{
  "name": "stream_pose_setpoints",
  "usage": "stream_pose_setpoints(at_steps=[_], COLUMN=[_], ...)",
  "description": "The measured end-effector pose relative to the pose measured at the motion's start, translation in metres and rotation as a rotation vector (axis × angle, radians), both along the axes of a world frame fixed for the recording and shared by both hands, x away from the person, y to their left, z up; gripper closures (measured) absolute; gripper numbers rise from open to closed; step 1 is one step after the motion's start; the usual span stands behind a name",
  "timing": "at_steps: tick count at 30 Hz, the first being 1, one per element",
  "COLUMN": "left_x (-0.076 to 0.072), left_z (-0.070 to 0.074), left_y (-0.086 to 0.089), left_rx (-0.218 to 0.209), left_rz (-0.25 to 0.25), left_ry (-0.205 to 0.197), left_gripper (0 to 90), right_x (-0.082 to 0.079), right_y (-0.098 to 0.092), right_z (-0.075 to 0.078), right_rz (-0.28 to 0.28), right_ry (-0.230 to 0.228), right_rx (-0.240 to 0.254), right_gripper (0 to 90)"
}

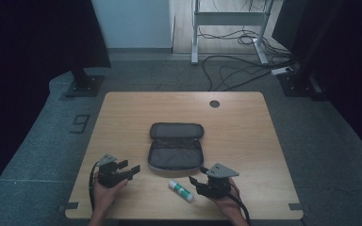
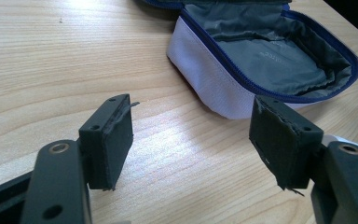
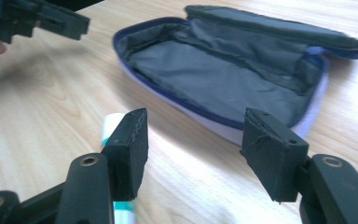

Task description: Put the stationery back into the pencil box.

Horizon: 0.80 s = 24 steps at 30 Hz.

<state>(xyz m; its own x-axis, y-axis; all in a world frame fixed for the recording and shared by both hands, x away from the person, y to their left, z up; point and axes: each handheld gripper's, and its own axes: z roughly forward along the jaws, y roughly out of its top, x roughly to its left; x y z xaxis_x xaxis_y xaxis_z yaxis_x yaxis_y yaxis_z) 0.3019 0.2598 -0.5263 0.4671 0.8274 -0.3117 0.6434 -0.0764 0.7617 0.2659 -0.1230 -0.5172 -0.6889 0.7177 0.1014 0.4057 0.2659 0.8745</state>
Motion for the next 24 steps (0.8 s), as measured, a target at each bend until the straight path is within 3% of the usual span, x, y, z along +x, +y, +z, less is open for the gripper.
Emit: stream_pose_setpoints(at_steps=[24], left_x=[-0.001], left_z=[-0.001], left_y=[0.001], left_rx=[0.007], left_rz=[-0.004], left_ry=[0.008], left_gripper=[31.0], right_x=[-0.012], right_y=[0.037], right_z=[-0.016], right_rz=[0.106], right_ry=[0.045], right_rx=[-0.048], right_gripper=[41.0])
